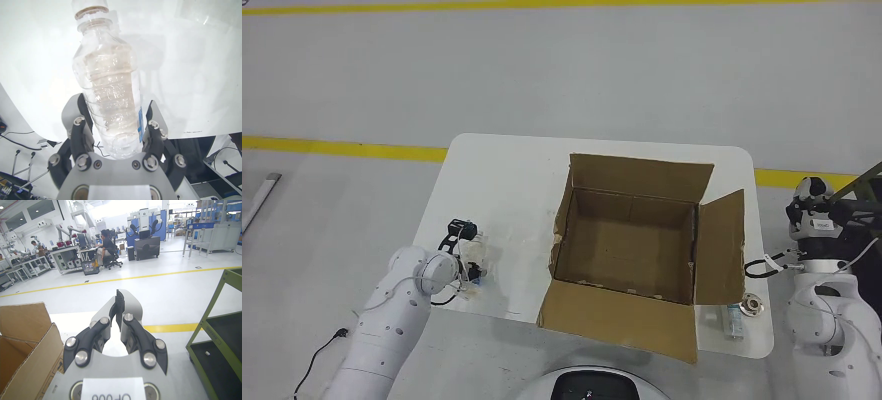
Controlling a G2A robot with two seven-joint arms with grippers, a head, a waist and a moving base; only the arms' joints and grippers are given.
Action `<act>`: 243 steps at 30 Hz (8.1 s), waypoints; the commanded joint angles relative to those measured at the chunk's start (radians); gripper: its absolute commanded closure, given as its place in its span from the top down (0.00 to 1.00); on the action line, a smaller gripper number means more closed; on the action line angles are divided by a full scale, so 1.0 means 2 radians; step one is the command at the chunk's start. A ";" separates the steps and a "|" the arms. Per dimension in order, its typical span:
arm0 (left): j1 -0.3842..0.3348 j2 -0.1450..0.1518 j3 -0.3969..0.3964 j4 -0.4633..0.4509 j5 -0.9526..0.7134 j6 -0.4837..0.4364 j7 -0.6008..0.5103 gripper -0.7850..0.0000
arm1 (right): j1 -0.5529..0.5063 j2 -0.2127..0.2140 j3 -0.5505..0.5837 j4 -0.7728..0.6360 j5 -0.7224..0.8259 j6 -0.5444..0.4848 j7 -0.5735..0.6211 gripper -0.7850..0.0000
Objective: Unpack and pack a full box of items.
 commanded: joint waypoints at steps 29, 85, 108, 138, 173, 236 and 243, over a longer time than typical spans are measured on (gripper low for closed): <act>-0.011 0.021 -0.127 -0.346 -0.185 0.084 -0.141 0.00 | 0.000 0.000 0.000 0.000 0.000 0.000 0.000 0.00; -0.171 -0.024 0.104 -0.216 -0.446 0.054 -0.005 0.00 | 0.000 0.000 0.000 0.000 0.000 0.000 0.000 0.00; -0.253 -0.095 0.300 -0.018 -0.477 0.220 -0.025 0.00 | 0.000 0.000 0.000 0.000 0.000 0.000 0.000 0.00; -0.276 -0.136 0.373 -0.006 -0.407 0.287 -0.013 0.00 | 0.000 0.000 0.000 0.000 0.000 0.000 0.000 0.00; -0.289 -0.160 0.354 -0.023 -0.300 0.297 0.005 1.00 | 0.000 0.000 0.000 0.000 0.000 0.000 0.000 0.00; -0.142 -0.078 0.159 -0.304 -0.030 0.334 -0.045 1.00 | -0.057 0.031 0.080 -0.137 -0.159 -0.120 0.481 0.00; -0.142 -0.078 0.159 -0.304 -0.030 0.334 -0.045 1.00 | -0.124 0.023 0.091 -0.169 -0.074 -0.077 0.523 0.00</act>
